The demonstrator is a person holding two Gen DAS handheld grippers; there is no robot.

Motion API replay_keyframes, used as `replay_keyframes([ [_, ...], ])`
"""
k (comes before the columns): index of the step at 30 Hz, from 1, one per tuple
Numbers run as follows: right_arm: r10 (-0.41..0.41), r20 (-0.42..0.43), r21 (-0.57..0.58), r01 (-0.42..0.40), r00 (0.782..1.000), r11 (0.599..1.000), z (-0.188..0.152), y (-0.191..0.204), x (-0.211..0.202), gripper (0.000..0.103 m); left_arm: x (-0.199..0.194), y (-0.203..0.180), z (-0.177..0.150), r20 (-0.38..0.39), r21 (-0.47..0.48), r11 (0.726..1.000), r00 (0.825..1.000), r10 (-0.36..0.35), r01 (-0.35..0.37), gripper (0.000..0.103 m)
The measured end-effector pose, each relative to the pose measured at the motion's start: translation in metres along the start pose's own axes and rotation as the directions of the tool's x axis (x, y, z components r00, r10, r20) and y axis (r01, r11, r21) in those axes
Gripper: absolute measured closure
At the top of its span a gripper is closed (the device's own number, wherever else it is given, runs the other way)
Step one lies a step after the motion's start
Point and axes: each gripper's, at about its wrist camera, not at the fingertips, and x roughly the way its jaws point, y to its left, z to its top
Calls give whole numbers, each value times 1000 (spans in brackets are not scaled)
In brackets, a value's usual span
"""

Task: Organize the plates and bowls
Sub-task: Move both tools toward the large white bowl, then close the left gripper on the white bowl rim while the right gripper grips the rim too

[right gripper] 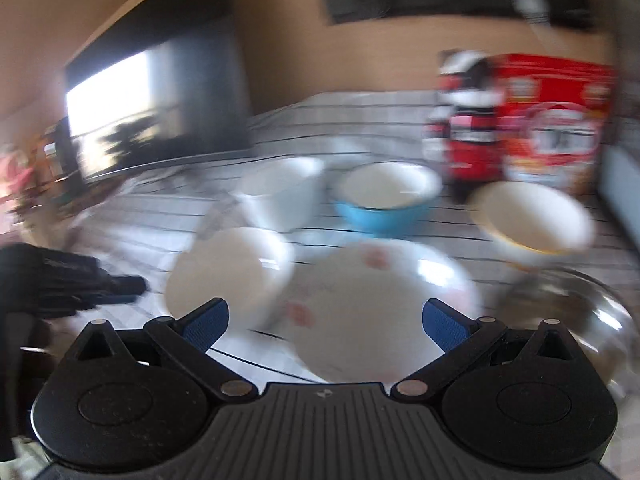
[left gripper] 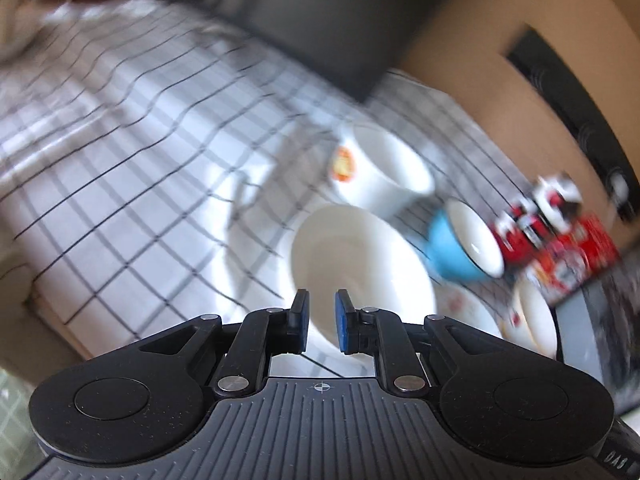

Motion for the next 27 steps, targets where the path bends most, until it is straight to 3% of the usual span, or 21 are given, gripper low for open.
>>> replay_keyframes([
  [4, 115, -65, -9, -116, 991, 993, 50, 24, 39, 0, 19, 23, 18, -93, -67, 997, 995, -38, 32, 87],
  [10, 133, -254, -75, -156, 958, 985, 90, 41, 132, 0, 41, 40, 18, -143, -203, 979, 988, -66, 36, 87],
  [15, 182, -390, -85, -233, 902, 969, 99, 38, 195, 0, 48, 39, 14, -116, -251, 968, 993, -38, 8, 83],
  [19, 237, -488, -17, -281, 840, 960, 94, 26, 234, 0, 57, 33, 6, -126, -273, 962, 992, -8, -27, 80],
  [27, 302, -615, -11, -391, 728, 920, 84, 20, 274, 0, 87, 21, -11, -151, -307, 947, 987, 47, -92, 80],
])
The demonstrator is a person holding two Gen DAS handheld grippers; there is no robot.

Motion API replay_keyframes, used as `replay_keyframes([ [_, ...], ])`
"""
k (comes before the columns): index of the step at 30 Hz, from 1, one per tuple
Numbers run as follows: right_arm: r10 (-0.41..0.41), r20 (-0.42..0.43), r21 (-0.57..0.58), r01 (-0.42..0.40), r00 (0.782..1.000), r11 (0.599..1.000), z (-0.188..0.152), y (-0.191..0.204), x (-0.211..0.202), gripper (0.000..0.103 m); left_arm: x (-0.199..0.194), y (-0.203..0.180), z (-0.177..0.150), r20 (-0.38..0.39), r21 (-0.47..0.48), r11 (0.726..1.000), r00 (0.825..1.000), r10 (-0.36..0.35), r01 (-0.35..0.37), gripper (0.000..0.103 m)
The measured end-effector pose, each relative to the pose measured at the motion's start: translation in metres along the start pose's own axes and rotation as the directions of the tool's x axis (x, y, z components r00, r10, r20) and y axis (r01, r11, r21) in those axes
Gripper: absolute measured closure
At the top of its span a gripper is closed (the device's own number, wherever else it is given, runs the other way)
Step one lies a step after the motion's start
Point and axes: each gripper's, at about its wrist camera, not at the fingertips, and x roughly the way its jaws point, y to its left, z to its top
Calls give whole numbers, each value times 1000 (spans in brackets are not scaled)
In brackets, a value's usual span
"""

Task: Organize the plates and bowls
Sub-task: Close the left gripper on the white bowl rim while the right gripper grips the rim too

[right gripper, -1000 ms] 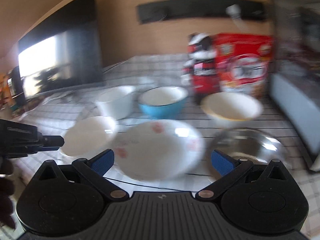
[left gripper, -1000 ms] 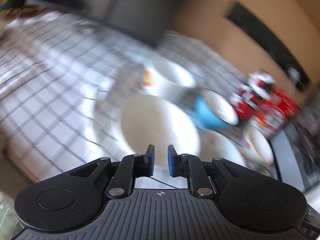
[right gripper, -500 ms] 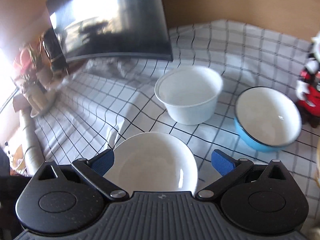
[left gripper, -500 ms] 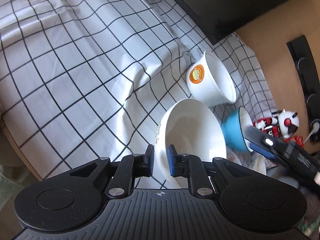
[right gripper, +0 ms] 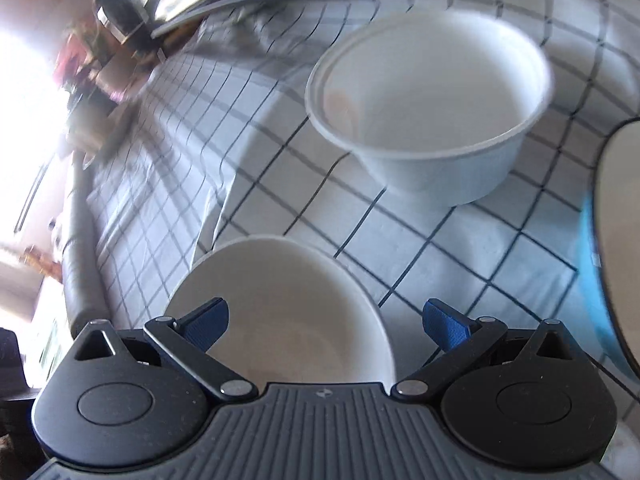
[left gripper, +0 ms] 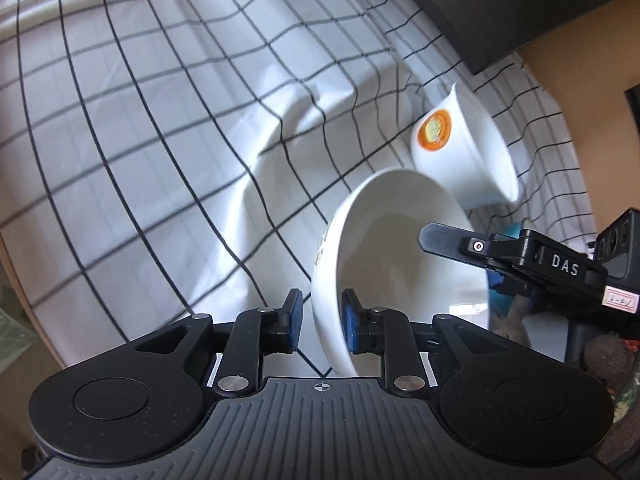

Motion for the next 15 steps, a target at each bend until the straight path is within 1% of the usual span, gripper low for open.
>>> replay_keyframes([
  [3, 11, -69, -3, -11, 998, 1000, 1, -5, 10, 0, 11, -3, -5, -9, -9, 1000, 1000, 18, -18, 80],
  [4, 27, -68, -11, -28, 997, 1000, 1, -6, 8, 0, 13, -3, -6, -3, -7, 1000, 1000, 21, -21, 82],
  [5, 27, -84, -21, -29, 996, 999, 1, -5, 9, 0, 13, -4, -7, 5, -1, 1000, 1000, 24, -24, 83],
  [7, 2, -107, -58, -8, 994, 998, 3, -1, 11, 0, 12, -5, -7, 10, 3, 1000, 1000, 27, -27, 84],
  [11, -44, -168, -115, 25, 985, 993, 8, 7, 18, 0, 13, -2, -6, 16, -19, 1000, 1000, 21, -20, 84],
  [15, -86, -218, -139, 57, 972, 989, 12, 12, 23, 0, 11, 0, -8, 20, -28, 1000, 1000, 10, -9, 83],
])
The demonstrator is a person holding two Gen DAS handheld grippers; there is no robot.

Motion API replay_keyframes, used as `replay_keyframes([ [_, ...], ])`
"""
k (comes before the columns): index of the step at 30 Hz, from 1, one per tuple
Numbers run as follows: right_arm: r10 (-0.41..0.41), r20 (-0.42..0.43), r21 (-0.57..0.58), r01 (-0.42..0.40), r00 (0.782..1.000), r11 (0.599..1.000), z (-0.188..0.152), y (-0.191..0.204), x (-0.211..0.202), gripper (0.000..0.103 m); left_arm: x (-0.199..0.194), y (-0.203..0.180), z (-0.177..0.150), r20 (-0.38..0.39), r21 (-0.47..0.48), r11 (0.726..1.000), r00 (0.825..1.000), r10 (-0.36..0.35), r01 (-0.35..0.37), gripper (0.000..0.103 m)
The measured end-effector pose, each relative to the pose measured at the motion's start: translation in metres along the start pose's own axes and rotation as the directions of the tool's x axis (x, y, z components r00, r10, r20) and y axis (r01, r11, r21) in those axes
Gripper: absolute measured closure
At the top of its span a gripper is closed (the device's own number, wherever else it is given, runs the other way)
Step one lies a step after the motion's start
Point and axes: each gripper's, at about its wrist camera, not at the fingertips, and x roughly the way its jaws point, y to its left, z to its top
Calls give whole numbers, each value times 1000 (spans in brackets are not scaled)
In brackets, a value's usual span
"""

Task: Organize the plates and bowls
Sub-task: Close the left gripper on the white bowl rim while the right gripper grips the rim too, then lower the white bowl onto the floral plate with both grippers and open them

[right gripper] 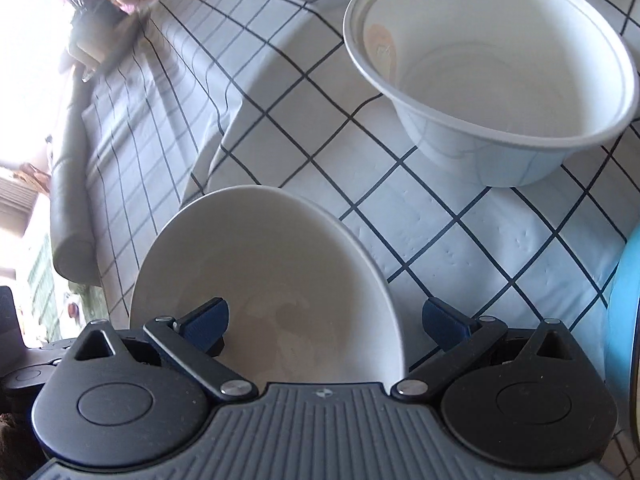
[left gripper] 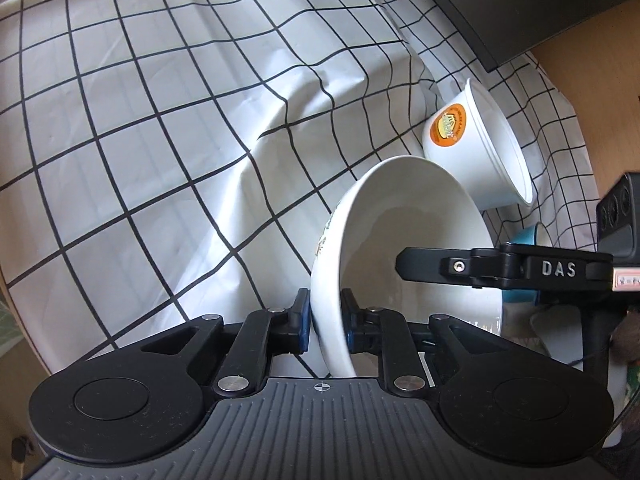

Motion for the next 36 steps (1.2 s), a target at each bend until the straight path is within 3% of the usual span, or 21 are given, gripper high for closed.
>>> replay_keyframes([
  [4, -15, -52, 5, 15, 999, 1000, 8, 1, 3, 0, -1, -1, -2, 3, 24, 1000, 1000, 3, -3, 84],
  [9, 32, -84, -16, -34, 996, 999, 12, -6, 0, 0, -1, 0, -1, -5, 27, 1000, 1000, -5, 5, 84],
  [14, 51, -45, -89, -55, 998, 994, 2, -5, -3, 1, 1, -4, -1, -2, 28, 1000, 1000, 11, -10, 85],
  [16, 14, -17, -146, -16, 1000, 989, -5, 1, -8, 14, 2, -8, -1, -4, 54, 998, 1000, 25, -24, 85],
  [19, -12, 4, -209, 13, 1000, 978, -16, 10, -16, 19, 3, -14, 0, -9, 93, 995, 999, 42, -41, 84],
  [25, -34, -12, -129, 32, 999, 991, -18, 2, -17, 45, 5, -13, 2, -23, 91, 995, 999, 43, -41, 84],
  [36, -80, 4, -104, 80, 997, 991, -20, 5, -18, 57, 6, -13, 7, -53, 68, 996, 997, 57, -53, 86],
])
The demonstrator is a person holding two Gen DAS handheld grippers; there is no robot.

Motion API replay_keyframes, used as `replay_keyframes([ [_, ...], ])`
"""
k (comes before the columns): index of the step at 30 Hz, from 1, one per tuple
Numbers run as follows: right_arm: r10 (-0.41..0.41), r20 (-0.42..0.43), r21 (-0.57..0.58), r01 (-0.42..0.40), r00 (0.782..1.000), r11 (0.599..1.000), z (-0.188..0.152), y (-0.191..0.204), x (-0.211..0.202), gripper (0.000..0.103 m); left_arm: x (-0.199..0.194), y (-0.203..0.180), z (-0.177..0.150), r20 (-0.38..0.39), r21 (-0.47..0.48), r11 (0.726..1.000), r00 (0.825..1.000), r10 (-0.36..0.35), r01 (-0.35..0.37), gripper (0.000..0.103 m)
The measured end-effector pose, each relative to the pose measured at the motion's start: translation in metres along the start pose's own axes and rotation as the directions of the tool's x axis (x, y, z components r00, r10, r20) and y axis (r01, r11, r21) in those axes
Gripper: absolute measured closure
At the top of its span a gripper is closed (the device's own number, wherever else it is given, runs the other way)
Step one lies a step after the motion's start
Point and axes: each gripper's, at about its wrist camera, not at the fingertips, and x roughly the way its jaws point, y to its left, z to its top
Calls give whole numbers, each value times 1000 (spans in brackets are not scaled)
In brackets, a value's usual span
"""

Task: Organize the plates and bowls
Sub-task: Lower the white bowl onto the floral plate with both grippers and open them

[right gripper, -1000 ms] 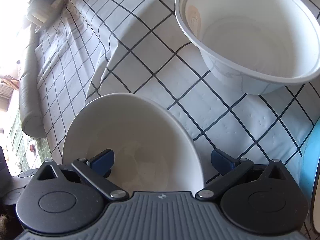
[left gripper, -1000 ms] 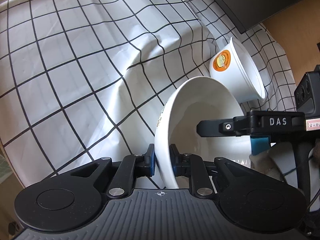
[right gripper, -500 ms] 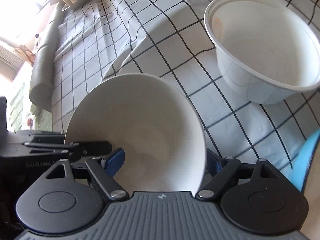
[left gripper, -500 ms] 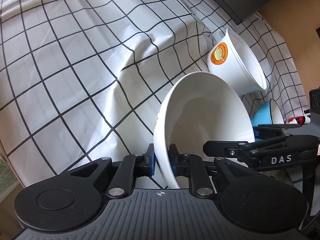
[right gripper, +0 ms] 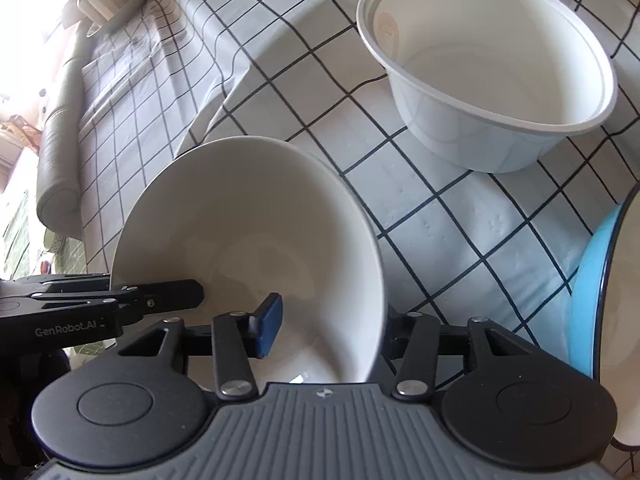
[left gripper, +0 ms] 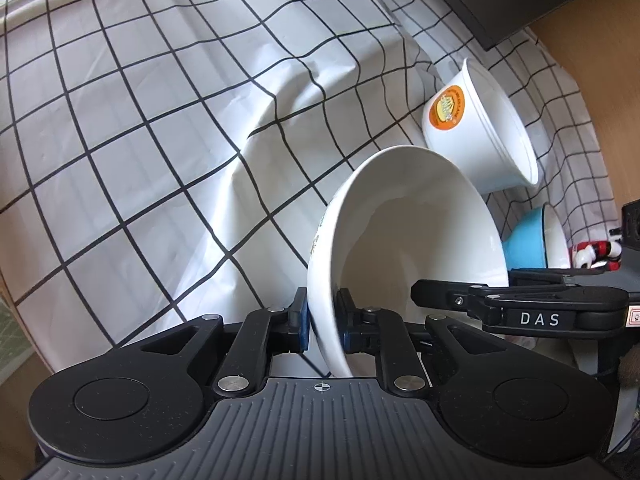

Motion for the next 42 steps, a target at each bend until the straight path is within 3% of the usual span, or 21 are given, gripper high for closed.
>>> replay_keyframes([
  [6, 1, 28, -2, -1, 1000, 1000, -7, 13, -6, 62, -9, -5, 3, 7, 68, 995, 997, 72, -73, 81],
  [11, 21, 84, 18, -23, 996, 1000, -11, 22, -27, 62, -34, -13, 12, 40, 108, 991, 997, 73, -77, 81],
  [17, 13, 174, 91, -29, 985, 995, -28, 13, -72, 62, -53, -56, 18, 31, 229, 972, 999, 43, -49, 82],
  [24, -99, 225, 247, 42, 969, 968, -83, -26, -113, 62, -26, -116, -11, -113, 385, 919, 992, -46, 87, 83],
  [31, -149, 139, 405, 81, 979, 911, -145, -63, -101, 62, 19, -143, -64, -278, 468, 875, 961, 9, 127, 80],
  [36, -133, 128, 451, 62, 983, 890, -172, -74, -94, 62, 35, -146, -78, -311, 489, 864, 949, 47, 117, 79],
  [42, -118, 116, 455, 53, 986, 889, -179, -76, -83, 62, 41, -143, -76, -322, 491, 865, 944, 68, 105, 83],
])
